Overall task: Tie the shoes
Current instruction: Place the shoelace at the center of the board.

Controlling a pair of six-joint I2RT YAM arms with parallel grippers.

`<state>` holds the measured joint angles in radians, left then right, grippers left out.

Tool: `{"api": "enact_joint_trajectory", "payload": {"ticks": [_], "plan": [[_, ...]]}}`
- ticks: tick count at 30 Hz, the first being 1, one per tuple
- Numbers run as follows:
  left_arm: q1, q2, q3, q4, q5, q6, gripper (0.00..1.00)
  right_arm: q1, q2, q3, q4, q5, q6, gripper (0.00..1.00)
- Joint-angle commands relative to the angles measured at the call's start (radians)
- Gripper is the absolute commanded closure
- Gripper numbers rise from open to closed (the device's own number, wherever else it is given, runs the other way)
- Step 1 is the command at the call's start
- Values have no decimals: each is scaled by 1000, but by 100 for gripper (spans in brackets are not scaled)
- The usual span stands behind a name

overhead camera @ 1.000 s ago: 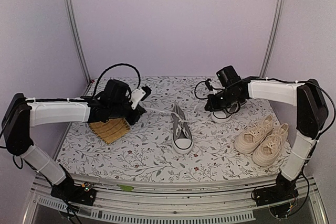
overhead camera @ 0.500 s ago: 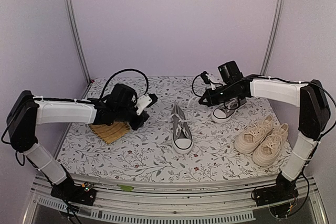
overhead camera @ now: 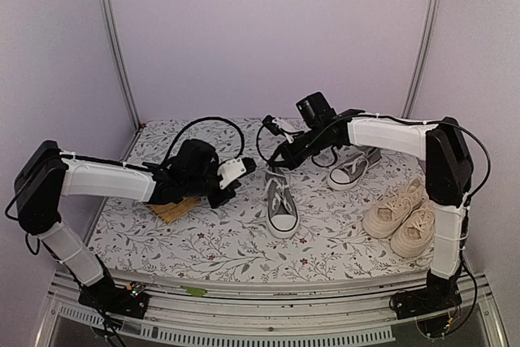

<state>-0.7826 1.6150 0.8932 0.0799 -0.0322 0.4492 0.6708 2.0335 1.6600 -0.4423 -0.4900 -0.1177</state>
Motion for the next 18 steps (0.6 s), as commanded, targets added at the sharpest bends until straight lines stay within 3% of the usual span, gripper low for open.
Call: {"api": "enact_joint_trajectory", "payload": {"ticks": [1, 2, 5, 10, 14, 18], "plan": [[-7, -36, -61, 174, -5, 51, 100, 13, 41, 49, -42, -104, -75, 84], [-7, -30, -67, 197, -8, 57, 100, 13, 48, 55, -42, -113, -76, 73], [2, -1, -72, 281, -18, 61, 100, 11, 37, 66, -47, -124, -81, 62], [43, 65, -36, 414, 28, 21, 100, -57, -32, 35, -42, -172, -87, 55], [54, 115, -6, 506, 98, 42, 100, -106, -61, -10, -81, -110, -85, 55], [85, 167, 34, 611, 178, -6, 100, -130, -92, -77, -50, -184, -77, 53]]}}
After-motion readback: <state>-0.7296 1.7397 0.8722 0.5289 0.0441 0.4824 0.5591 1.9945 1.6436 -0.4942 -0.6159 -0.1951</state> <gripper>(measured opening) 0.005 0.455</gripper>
